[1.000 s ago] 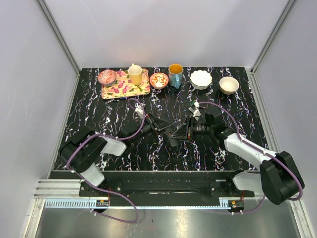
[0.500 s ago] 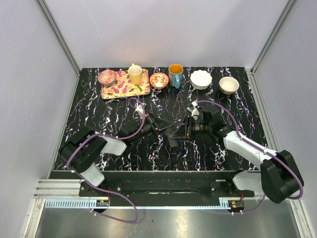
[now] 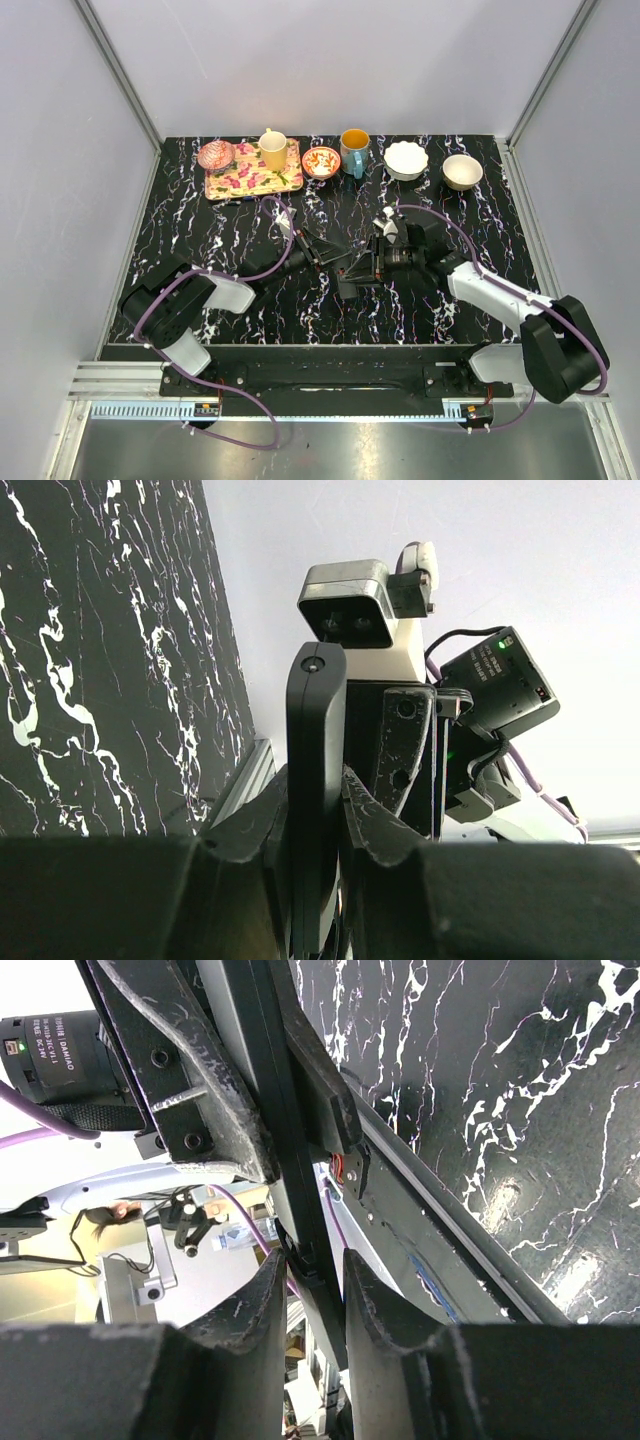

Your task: Load the batteries into the remote control

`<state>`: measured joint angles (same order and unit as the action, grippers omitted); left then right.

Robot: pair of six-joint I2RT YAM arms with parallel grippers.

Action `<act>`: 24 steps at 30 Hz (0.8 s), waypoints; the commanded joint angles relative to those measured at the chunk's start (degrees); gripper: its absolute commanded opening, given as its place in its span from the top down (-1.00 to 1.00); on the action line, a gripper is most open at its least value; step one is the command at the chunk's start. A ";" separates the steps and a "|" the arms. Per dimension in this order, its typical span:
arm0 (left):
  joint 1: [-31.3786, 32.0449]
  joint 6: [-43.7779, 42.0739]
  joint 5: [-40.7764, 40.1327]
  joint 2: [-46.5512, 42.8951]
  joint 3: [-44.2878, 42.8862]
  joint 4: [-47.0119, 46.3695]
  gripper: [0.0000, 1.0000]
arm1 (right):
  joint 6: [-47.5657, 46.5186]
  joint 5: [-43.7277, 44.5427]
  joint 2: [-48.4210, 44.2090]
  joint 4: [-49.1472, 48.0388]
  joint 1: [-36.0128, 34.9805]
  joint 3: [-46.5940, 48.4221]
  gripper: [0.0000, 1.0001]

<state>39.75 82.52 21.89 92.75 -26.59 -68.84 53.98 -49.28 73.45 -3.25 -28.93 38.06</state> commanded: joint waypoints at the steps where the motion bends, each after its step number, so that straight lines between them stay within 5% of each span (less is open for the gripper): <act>1: 2.27 1.50 7.20 -1.78 -0.66 -8.33 1.00 | 3.15 4.81 2.05 -3.87 -0.87 0.43 0.67; 8: 2.44 0.19 8.96 -3.63 1.27 -6.31 1.00 | 6.75 4.45 1.96 -7.21 1.06 -0.79 0.70; 14: 2.35 -0.52 9.49 -4.95 2.33 -6.66 1.00 | 7.73 2.17 1.87 -10.29 1.86 -1.59 1.00; 24: 2.35 2.47 8.87 -3.19 3.38 -15.09 0.64 | 9.56 -1.70 0.73 -16.16 2.03 -4.66 1.00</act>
<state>39.86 83.53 23.33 90.48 -24.29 -70.41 60.29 -55.51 74.32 -12.64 -28.49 34.89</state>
